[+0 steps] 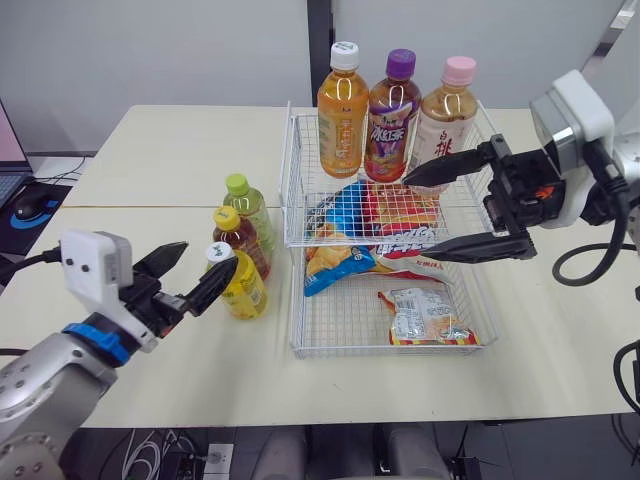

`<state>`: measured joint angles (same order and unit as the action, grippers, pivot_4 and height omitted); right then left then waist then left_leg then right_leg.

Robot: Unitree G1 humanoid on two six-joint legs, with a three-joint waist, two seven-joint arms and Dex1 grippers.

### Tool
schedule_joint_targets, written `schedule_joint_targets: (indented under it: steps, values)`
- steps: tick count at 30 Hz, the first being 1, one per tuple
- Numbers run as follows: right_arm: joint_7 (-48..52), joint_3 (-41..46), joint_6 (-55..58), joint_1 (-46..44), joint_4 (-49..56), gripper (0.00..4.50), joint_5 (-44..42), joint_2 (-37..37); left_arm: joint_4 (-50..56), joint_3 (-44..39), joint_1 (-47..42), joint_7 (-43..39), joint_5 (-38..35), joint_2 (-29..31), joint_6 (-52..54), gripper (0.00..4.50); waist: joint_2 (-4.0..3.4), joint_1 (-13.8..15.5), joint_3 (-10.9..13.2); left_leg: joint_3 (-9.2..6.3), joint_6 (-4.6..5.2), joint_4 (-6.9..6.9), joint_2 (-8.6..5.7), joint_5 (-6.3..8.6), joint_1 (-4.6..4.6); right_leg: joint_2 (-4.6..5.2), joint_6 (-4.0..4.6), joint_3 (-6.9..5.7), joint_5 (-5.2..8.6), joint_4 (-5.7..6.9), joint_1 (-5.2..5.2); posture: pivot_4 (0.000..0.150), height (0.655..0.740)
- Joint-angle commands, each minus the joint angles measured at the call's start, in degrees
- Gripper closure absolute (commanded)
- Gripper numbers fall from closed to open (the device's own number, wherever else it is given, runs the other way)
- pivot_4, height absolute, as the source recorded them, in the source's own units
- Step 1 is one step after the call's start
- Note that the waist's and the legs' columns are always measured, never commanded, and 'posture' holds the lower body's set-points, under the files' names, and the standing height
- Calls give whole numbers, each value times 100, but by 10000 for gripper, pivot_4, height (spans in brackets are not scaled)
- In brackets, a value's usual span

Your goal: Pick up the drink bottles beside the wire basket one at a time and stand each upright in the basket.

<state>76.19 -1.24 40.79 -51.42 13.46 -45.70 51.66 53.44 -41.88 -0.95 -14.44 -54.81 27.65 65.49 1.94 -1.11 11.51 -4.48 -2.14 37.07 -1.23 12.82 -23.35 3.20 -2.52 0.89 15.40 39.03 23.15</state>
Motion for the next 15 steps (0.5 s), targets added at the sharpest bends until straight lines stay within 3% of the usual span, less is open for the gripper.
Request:
schedule_joint_targets:
  steps: [1,9,12,15]
  values:
    - [17,235,2,-101,166,0,-43,84,140,384,-13,432,163,-12,-383,311,0,1,0,2,0,-1,0,0,1,0,0,1,0,0,0,1500,7400]
    - [-66,351,24,-35,266,0,-109,73,-128,1388,17,885,698,-115,-892,311,0,18,0,7,0,-1,-1,0,0,-1,0,0,0,-1,0,1500,7400]
    - [-152,416,71,-13,315,0,-138,71,-263,1730,-25,970,953,-102,-1042,5631,0,38,0,13,0,-1,-2,0,0,-1,0,-1,0,-1,-1,1500,7400]
    - [-177,473,130,-2,368,0,-177,109,-310,1905,70,1016,1085,-150,-1132,15333,0,44,0,14,0,-2,-1,0,-1,-1,0,0,0,-3,-1,1500,7400]
